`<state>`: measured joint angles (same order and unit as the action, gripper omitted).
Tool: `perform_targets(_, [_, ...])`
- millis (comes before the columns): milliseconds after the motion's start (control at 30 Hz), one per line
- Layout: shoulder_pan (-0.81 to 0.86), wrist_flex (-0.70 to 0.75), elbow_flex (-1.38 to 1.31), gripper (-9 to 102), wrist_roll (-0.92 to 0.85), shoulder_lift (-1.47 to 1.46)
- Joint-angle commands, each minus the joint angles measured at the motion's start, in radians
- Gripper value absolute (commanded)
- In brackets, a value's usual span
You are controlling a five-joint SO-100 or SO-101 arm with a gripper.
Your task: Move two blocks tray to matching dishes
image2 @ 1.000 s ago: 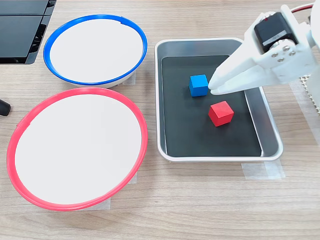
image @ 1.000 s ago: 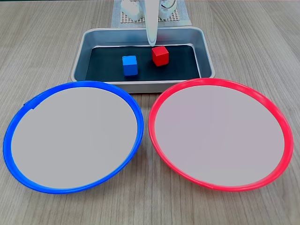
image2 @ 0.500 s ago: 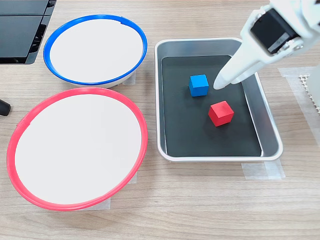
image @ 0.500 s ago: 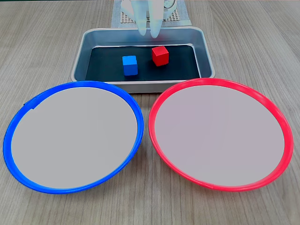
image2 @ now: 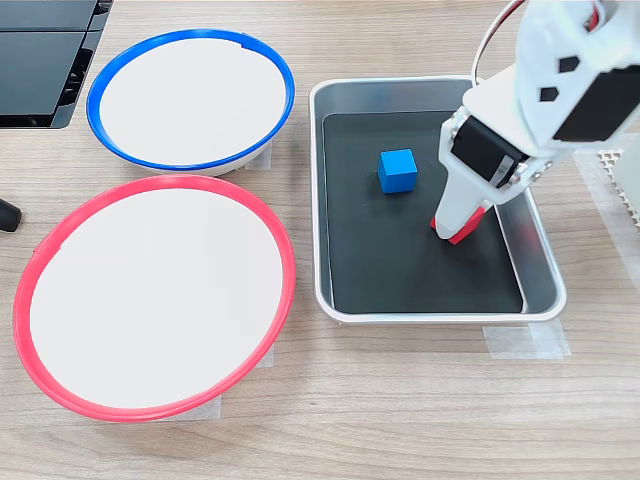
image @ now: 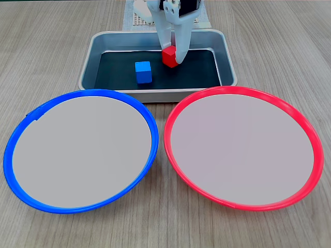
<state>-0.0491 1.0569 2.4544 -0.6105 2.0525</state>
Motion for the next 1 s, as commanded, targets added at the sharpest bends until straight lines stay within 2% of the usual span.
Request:
perform_targets(0, [-0.011,0.015,-0.057,0,0.026,-0.002])
perform_targets(133, [-0.040,0.075,-0.370,0,0.161,-0.084])
perform_targets(233, [-0.060,0.067,-0.719,0,0.259,-0.304])
perform_targets(333, [-0.081,0.026,-1.003,0,0.290,-0.565])
perform_targets(467, [-0.100,-0.034,-1.207,1,0.268,-0.813])
perform_targets(533, [-0.109,-0.072,-1.220,8,0.225,-0.874])
perform_targets(567, [-0.118,-0.114,-1.172,23,0.144,-0.888])
perform_targets(667, [-0.121,-0.126,-1.104,29,0.064,-0.861])
perform_targets(733, [-0.110,-0.098,-1.051,1,0.049,-0.785])
perform_targets(833, [-0.091,-0.008,-0.980,0,0.032,-0.663])
perform_targets(967, [-0.015,0.230,-0.865,0,-0.075,-0.414])
